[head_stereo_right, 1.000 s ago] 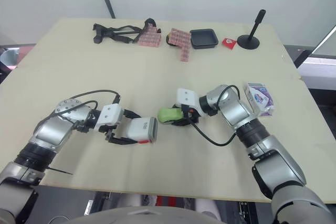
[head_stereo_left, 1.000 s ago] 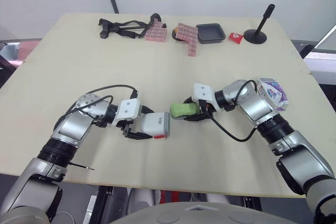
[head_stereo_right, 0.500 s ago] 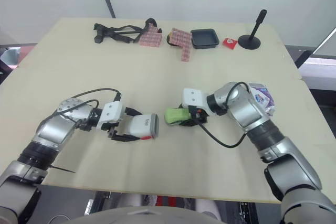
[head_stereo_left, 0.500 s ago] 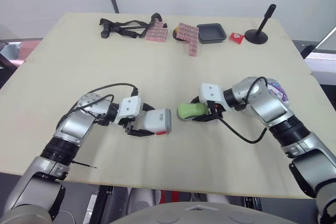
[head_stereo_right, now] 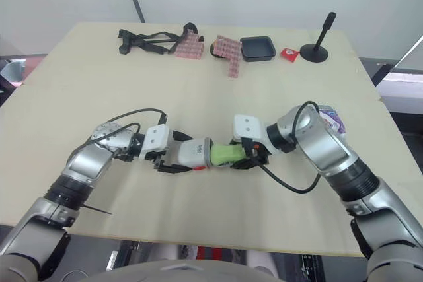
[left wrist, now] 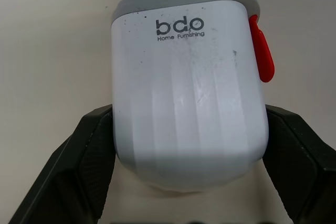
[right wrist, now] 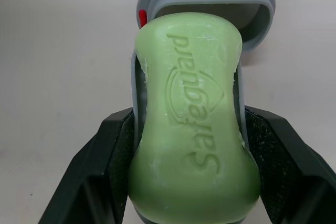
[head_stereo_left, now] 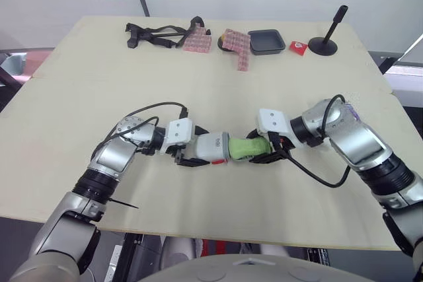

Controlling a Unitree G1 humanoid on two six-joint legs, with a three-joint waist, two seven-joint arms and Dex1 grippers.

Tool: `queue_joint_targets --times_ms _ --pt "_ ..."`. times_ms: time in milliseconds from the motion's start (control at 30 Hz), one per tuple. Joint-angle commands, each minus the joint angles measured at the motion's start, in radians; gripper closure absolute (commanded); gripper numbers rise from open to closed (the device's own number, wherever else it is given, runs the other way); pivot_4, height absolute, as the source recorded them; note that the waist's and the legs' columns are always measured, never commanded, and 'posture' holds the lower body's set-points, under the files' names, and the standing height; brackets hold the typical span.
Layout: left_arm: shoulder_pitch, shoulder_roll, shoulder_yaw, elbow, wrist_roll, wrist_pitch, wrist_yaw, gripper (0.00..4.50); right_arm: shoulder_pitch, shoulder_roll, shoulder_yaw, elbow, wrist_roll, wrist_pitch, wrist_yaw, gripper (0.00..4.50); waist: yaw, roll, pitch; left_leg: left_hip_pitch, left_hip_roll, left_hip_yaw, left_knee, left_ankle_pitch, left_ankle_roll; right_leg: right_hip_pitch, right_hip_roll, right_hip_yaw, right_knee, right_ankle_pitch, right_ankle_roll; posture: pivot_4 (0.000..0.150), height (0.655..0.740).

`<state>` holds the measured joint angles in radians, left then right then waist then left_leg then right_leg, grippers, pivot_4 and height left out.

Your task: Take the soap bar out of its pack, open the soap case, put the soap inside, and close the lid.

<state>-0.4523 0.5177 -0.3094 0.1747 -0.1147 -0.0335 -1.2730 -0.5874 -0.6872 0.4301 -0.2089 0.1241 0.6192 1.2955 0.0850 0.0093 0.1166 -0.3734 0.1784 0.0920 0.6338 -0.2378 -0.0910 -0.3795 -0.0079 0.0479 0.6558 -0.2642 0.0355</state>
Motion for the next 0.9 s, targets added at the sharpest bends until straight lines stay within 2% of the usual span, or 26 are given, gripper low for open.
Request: queue_joint_targets --times_ms 33,267,500,900 --pt "-0.014 0.002 0.007 -0.017 -0.006 -0.019 0.002 1.03 -0.015 -0.011 -0.004 -0.025 0.003 0.001 -0.007 1.92 0.000 0.000 0.000 0.000 0.000 0.000 0.000 0.000 0.000 0.000 0.000 0.000 0.000 0.000 0.000 0.150 0.7400" --pt "-0.008 0.002 0.005 -0.029 -0.008 -0.017 0.006 1.03 -0.034 0.005 0.018 -0.012 0.002 0.008 -0.017 1.92 0.000 0.000 0.000 0.000 0.000 0.000 0.000 0.000 0.000 0.000 0.000 0.000 0.000 0.000 0.000 0.150 0.7400" --pt "-0.013 -0.029 -0.006 -0.041 -0.002 -0.014 0.030 1.03 -0.095 0.045 0.063 -0.022 -0.008 0.101 -0.047 1.92 0.001 0.000 0.000 0.000 0.000 0.000 0.000 0.000 0.000 0.000 0.000 0.000 0.000 0.000 0.000 0.150 0.7400" --pt "-0.009 -0.064 -0.024 -0.051 0.003 -0.005 0.061 1.03 -0.161 0.049 0.124 -0.103 -0.051 0.192 -0.088 1.92 0.008 0.000 0.000 0.000 0.000 0.000 0.000 0.000 0.000 0.000 0.000 0.000 0.000 0.000 0.000 0.150 0.7400"
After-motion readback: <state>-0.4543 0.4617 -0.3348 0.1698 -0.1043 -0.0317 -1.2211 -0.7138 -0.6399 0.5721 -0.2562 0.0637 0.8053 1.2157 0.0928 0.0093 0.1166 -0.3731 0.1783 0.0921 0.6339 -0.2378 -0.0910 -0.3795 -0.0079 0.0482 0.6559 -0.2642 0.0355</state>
